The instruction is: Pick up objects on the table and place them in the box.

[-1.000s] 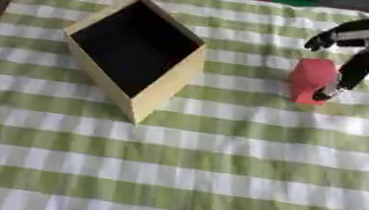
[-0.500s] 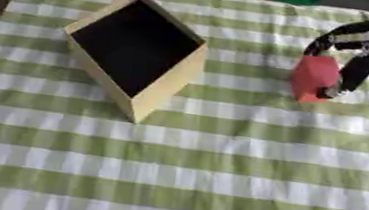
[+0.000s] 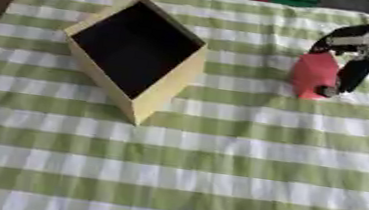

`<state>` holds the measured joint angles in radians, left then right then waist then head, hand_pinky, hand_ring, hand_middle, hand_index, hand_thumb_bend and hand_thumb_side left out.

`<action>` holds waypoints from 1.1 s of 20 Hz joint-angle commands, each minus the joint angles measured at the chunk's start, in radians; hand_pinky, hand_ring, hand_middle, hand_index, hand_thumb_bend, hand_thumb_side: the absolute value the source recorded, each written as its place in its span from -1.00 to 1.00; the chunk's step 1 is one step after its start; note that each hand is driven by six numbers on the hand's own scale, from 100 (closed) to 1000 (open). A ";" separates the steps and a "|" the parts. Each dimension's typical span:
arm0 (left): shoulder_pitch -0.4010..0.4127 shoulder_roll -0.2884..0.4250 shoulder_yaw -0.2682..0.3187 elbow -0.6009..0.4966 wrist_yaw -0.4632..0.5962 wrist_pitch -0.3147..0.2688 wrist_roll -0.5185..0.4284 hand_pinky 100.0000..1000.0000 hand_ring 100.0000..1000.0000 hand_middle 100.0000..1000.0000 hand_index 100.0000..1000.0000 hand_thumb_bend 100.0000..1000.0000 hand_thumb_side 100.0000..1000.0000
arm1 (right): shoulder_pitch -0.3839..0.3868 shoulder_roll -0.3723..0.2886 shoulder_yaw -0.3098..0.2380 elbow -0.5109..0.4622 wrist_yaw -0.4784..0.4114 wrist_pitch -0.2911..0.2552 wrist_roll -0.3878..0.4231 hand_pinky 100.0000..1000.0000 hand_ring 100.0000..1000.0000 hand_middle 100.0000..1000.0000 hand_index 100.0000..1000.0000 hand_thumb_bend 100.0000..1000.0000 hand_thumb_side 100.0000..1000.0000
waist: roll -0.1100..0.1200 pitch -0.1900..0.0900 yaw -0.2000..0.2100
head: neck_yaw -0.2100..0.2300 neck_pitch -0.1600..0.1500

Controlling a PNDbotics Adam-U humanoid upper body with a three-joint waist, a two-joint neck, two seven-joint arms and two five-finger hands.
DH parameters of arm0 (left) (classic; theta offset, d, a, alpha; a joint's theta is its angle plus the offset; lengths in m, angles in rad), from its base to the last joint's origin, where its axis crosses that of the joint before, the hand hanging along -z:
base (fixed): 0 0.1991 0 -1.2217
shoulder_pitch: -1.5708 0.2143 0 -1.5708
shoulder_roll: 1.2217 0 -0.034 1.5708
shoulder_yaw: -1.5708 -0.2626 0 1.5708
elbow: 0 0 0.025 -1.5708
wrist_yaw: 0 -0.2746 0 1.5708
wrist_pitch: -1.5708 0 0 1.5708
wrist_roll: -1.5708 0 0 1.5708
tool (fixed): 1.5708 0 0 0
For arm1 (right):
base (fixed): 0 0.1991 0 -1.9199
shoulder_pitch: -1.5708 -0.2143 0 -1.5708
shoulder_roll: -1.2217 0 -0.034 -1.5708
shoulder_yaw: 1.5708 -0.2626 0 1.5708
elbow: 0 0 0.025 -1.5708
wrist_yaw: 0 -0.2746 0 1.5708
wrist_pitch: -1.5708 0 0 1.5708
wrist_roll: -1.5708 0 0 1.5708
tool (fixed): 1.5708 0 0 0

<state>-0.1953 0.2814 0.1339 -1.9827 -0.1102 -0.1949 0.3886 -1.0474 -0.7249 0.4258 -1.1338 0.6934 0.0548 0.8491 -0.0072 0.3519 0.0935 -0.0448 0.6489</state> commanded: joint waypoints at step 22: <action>-0.006 0.025 0.006 -0.017 0.006 0.001 0.005 1.00 -0.16 -0.12 0.42 -1.00 -0.94 | -0.115 -0.033 -0.063 -0.248 -0.091 0.077 -0.006 0.75 0.83 0.34 0.48 -1.00 -1.00 | -0.006 -0.050 -0.004 | 0.004 0.000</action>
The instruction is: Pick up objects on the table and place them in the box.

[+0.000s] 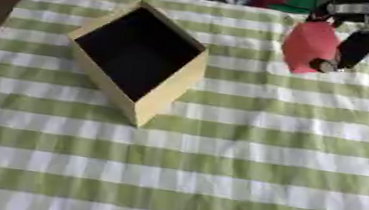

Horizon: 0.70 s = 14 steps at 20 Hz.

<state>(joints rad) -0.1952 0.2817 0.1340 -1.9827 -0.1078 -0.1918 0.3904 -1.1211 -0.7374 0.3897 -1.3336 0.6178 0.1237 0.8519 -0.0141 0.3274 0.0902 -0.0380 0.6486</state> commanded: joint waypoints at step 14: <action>-0.012 0.023 -0.008 -0.017 0.016 -0.005 -0.010 1.00 -0.16 -0.12 0.41 -1.00 -0.94 | -0.196 0.186 0.003 -0.051 -0.001 0.057 -0.018 0.75 0.82 0.34 0.50 -1.00 -1.00 | 0.007 -0.034 0.017 | -0.044 -0.002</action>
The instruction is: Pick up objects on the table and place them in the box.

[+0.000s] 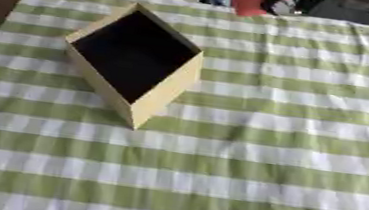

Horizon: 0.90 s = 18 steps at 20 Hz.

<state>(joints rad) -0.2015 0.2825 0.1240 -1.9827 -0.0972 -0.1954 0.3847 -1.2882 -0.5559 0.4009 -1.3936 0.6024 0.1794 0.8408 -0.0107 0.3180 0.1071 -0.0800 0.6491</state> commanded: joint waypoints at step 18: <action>-0.031 0.005 -0.018 -0.017 0.025 -0.005 -0.028 1.00 -0.16 -0.13 0.41 -1.00 -0.92 | -0.068 0.266 -0.035 0.230 0.115 0.064 -0.169 0.76 0.82 0.37 0.56 -1.00 -1.00 | -0.003 0.005 0.064 | -0.066 -0.029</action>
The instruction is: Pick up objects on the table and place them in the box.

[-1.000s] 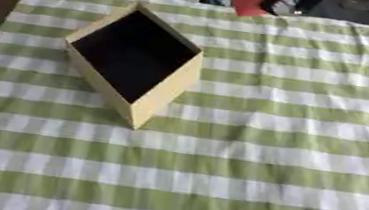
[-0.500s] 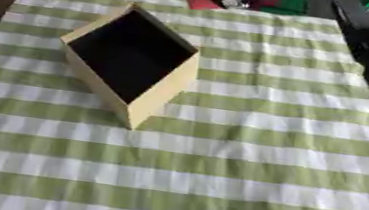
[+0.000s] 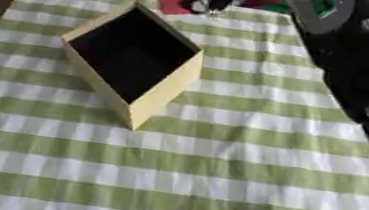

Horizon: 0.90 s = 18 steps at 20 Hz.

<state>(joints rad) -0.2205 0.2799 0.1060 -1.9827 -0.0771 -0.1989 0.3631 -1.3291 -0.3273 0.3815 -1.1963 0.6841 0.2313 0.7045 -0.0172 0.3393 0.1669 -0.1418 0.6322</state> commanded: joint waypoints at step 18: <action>-0.022 0.000 -0.002 -0.017 0.013 -0.002 -0.013 1.00 -0.17 -0.13 0.41 -1.00 -0.91 | 0.012 0.161 -0.025 0.225 0.166 -0.034 -0.148 0.86 0.90 0.64 0.83 -1.00 -1.00 | -0.003 0.004 0.026 | -0.016 -0.026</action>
<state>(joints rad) -0.2307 0.2718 0.1027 -1.9827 -0.0660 -0.2007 0.3527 -1.2966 -0.1671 0.3632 -0.9700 0.8305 0.2006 0.5614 -0.0256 0.3626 0.1915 -0.1539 0.6172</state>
